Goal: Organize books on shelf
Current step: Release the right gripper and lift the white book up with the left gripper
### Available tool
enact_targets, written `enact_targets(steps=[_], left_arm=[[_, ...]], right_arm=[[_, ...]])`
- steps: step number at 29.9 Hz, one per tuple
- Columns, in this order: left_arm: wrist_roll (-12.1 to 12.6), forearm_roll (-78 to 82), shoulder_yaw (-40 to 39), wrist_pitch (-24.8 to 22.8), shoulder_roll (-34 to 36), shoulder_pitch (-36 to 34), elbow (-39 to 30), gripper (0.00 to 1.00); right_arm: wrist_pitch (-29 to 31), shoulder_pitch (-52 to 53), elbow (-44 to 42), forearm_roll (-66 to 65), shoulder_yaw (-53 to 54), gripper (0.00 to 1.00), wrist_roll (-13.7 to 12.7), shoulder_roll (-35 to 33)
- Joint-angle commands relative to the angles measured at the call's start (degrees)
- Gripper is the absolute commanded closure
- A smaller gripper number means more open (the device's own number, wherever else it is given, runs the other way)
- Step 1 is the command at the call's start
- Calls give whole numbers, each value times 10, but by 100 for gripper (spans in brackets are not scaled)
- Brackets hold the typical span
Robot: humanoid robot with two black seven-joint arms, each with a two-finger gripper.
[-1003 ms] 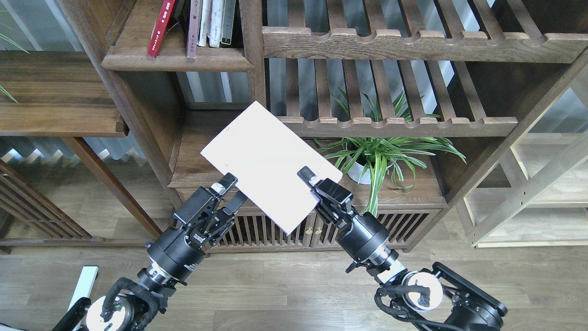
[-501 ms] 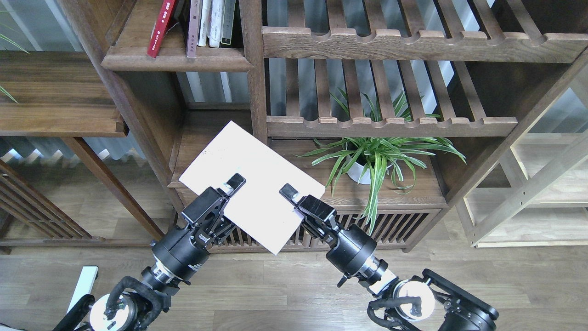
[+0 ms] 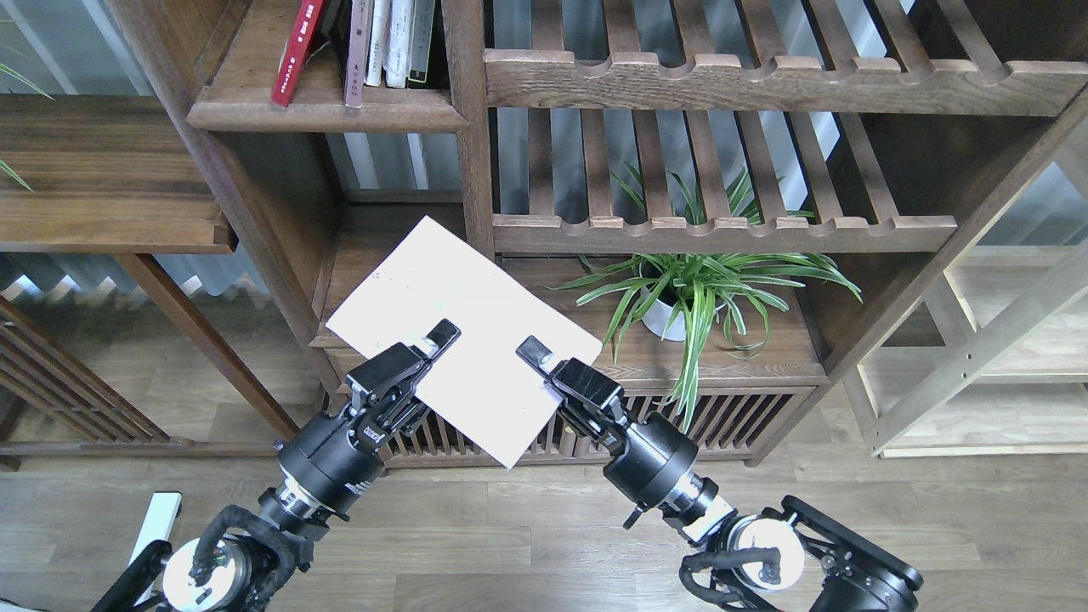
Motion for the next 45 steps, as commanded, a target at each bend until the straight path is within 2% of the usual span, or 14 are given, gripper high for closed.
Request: enact_targets(steps=[1,5,11,13,17,20,24,28,33,45], left_arm=[[0,1,-2,0,11,1,-1,99],[0,30,-20,0,12,6,0,100],[0,77,-52,0,13,7,2,100],[0,83,-61,0,13,7,-1,100],[0,96,-63,0,13,8,-2,100],[0,132,-74,0,14,7,-4,100],[0,232,-130,0,21,7,-5,100],[0,315,-184,0,26,7,-32,100],[0,399,-257,0,39,7,-97,100],[0,416,-367,0,78,4,-210,100]], right_arm=[[0,0,0,-1,1,82,0,-1],[0,0,-1,-6,5,61,1,0],[0,0,-1,-11,13,42,1,0],[0,0,-1,-11,25,37,1,-3],[0,0,-2,-11,39,34,1,-3],[0,1,-8,-14,53,23,1,-5],[0,0,-27,-14,85,16,2,-13],[0,0,-41,-12,105,15,2,-12],[0,3,-55,-11,107,14,2,-9],[0,29,-70,-6,106,14,2,-7]])
